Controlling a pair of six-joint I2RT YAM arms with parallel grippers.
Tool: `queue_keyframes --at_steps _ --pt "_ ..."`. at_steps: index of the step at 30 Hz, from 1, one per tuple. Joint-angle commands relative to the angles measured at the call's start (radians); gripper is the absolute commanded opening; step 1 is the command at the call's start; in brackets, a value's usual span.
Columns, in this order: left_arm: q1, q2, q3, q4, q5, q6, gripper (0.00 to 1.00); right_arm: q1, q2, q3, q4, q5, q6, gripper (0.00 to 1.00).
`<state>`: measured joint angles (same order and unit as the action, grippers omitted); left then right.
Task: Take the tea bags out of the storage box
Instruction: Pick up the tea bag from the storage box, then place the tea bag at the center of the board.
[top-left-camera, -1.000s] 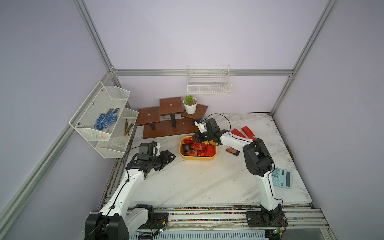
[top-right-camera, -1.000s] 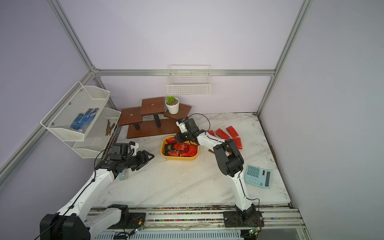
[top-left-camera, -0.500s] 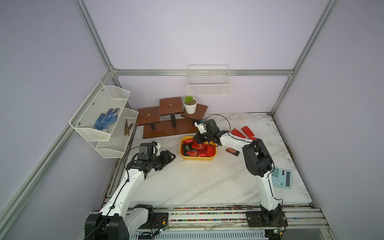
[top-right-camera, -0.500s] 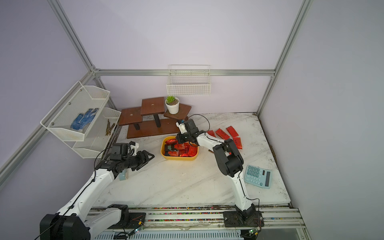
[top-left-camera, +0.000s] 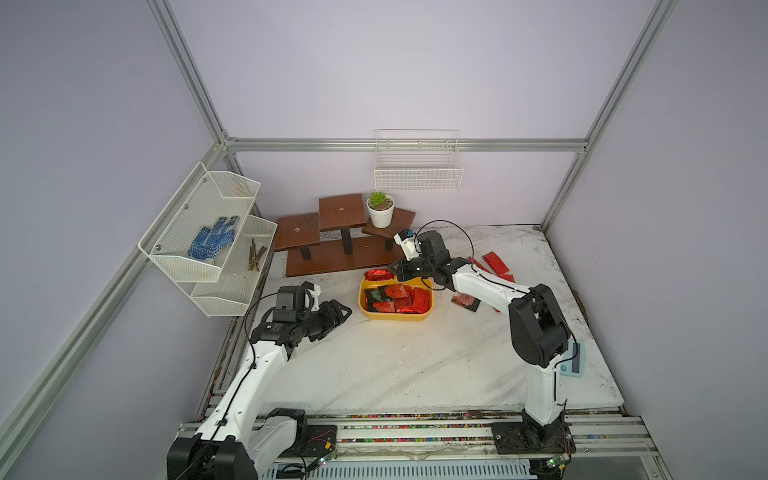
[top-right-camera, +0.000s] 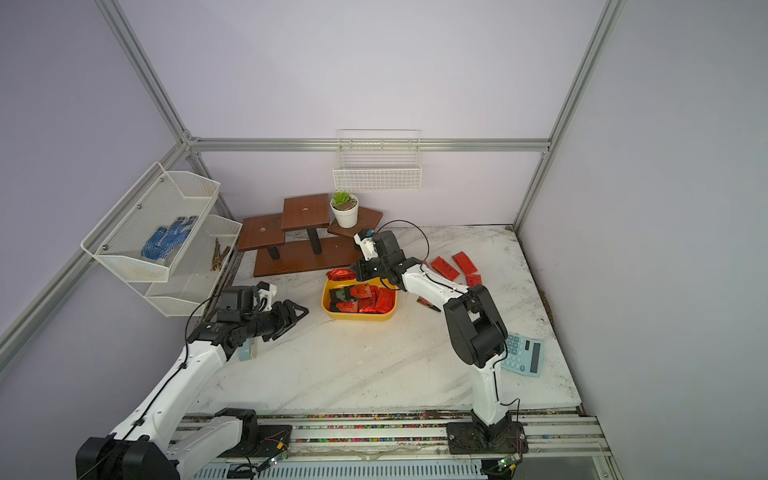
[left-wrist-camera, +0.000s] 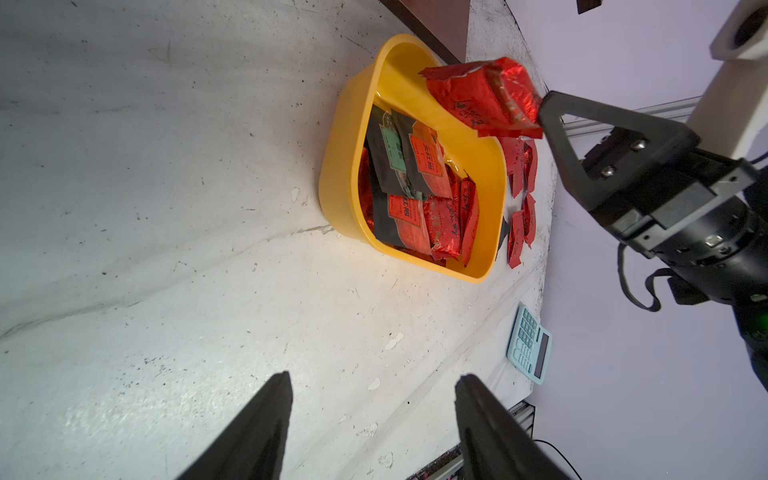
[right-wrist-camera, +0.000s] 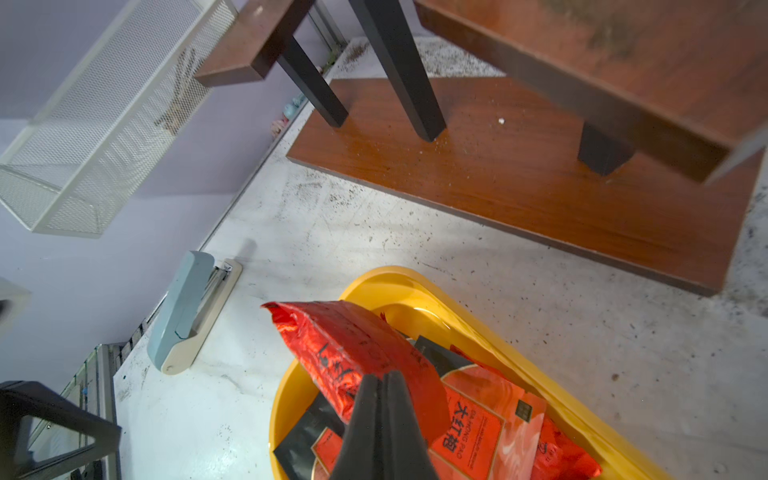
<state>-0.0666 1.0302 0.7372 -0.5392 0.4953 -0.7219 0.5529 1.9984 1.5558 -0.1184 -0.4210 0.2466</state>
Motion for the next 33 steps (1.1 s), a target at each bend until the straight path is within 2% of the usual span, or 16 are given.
queue_keyframes --at_steps 1,10,18,25,29,33 --pt "0.005 -0.017 0.005 0.030 0.023 -0.005 0.66 0.009 -0.067 -0.038 0.007 0.032 0.004 0.00" --pt "-0.031 0.036 0.050 0.079 0.026 -0.031 0.66 0.004 -0.292 -0.218 -0.039 0.148 0.026 0.00" --pt "-0.173 0.121 0.109 0.153 -0.017 -0.064 0.65 -0.072 -0.616 -0.500 -0.083 0.306 0.128 0.00" --pt "-0.250 0.162 0.136 0.198 -0.038 -0.083 0.65 -0.238 -0.823 -0.712 -0.085 0.258 0.286 0.00" --pt "-0.277 0.160 0.129 0.208 -0.046 -0.092 0.65 -0.273 -0.854 -0.782 -0.078 0.246 0.410 0.00" --pt "-0.287 0.131 0.106 0.213 -0.060 -0.102 0.65 -0.293 -0.851 -0.855 -0.009 0.181 0.582 0.00"
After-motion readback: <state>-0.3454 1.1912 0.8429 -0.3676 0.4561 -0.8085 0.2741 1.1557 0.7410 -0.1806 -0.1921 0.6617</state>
